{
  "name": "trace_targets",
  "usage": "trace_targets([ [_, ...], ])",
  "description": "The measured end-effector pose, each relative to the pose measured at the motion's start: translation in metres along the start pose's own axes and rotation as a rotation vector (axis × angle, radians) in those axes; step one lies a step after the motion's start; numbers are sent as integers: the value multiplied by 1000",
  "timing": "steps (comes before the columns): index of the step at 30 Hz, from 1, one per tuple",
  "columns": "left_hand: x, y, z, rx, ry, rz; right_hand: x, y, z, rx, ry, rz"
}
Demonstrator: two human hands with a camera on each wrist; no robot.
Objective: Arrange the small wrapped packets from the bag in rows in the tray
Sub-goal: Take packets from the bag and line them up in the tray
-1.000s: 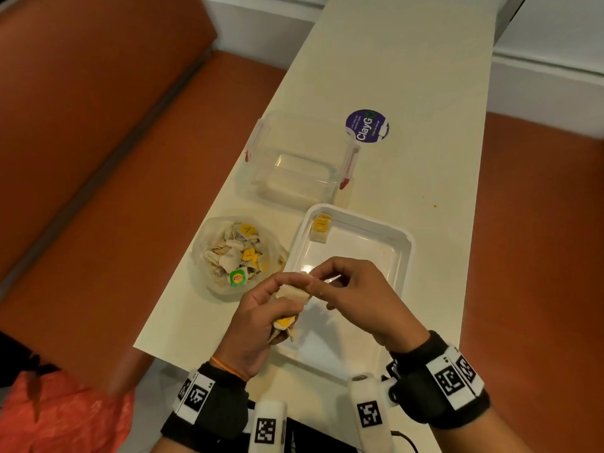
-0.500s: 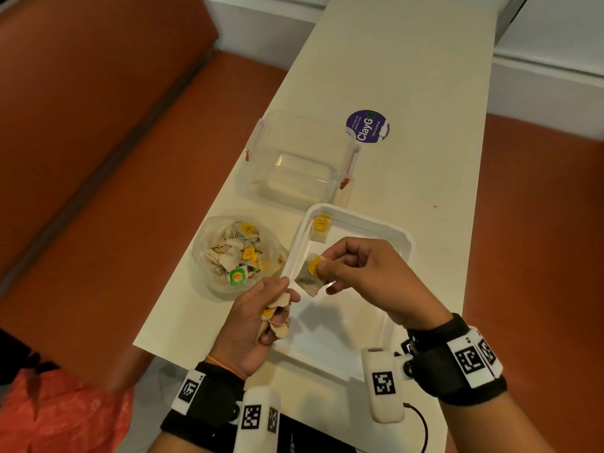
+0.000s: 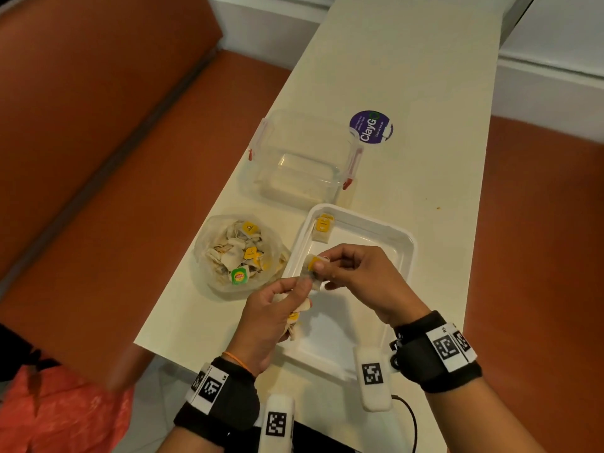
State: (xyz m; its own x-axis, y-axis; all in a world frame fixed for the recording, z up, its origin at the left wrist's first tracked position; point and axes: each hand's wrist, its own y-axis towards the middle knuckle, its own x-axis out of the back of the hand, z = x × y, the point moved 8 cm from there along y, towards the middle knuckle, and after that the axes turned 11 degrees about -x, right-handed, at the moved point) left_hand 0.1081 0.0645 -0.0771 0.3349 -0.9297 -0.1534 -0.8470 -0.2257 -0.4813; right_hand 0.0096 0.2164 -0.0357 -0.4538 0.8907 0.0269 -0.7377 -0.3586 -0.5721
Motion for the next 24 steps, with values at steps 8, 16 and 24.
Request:
trace_targets([
  [8, 21, -2, 12, 64, 18, -61, 21, 76, -34, -53, -34, -279],
  [16, 34, -3, 12, 61, 25, -70, 30, 130, -49, -112, -26, -393],
  [24, 42, -5, 14, 75, 30, -70, 33, 137, -52, -88, -119, -425],
])
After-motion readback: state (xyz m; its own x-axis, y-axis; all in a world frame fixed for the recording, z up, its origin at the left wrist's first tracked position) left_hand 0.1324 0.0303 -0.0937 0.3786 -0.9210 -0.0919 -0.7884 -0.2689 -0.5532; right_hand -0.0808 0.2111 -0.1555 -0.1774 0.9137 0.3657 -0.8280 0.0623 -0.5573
